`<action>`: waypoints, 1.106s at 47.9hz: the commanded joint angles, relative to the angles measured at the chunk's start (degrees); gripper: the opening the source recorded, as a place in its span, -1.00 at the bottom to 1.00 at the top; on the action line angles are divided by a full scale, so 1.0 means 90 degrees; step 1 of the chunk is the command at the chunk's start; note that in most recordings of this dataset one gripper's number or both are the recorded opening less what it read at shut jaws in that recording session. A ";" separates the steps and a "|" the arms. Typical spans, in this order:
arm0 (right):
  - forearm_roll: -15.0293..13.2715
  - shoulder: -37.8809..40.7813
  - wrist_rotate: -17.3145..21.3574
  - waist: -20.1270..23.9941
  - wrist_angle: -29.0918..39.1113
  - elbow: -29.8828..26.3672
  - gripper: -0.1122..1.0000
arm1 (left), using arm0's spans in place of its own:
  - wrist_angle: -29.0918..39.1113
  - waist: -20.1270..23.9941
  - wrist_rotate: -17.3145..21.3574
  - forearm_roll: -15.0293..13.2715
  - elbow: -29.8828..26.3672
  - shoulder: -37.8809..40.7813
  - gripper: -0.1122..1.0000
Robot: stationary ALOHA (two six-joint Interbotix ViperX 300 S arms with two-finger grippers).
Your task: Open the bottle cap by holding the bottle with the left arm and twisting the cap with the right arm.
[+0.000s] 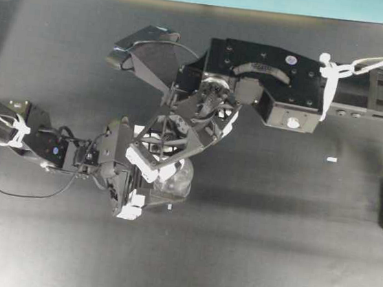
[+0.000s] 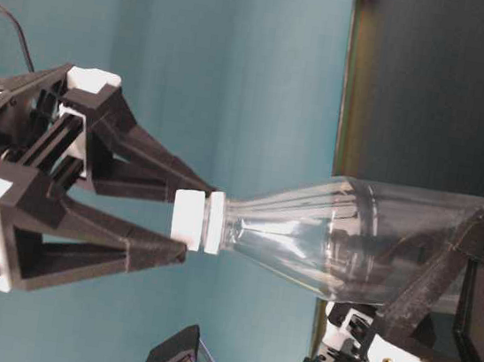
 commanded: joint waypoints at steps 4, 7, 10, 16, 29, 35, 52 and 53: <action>0.0010 0.0000 0.0000 0.0088 0.0000 -0.0049 -0.12 | 0.0117 -0.0117 -0.0059 0.0029 0.0020 0.0049 0.69; 0.0000 -0.0010 -0.0049 0.0088 0.0000 -0.0049 -0.12 | 0.0117 -0.0117 -0.0068 0.0029 0.0020 0.0049 0.69; 0.0000 0.0000 -0.0176 0.0078 0.0010 -0.0059 -0.11 | 0.0117 -0.0117 -0.0068 0.0029 0.0020 0.0039 0.69; 0.0010 0.0010 -0.0566 0.0039 0.0029 -0.0088 -0.12 | 0.0127 -0.0117 -0.0068 0.0029 0.0020 0.0049 0.69; 0.0000 0.0078 -0.2471 -0.0020 0.0459 -0.0273 -0.12 | 0.0127 -0.0127 -0.0078 0.0029 0.0059 0.0049 0.69; 0.0000 0.0166 -0.3330 -0.0020 0.0615 -0.0479 -0.12 | 0.0127 -0.0137 -0.0078 0.0029 0.0059 0.0039 0.69; 0.0000 0.0391 -0.5752 -0.0020 0.1104 -0.0977 -0.12 | 0.0127 -0.0137 -0.0078 0.0029 0.0049 0.0049 0.69; 0.0000 0.0381 -0.5879 -0.0020 0.1113 -0.0977 -0.12 | 0.0127 -0.0137 -0.0078 0.0029 0.0049 0.0039 0.69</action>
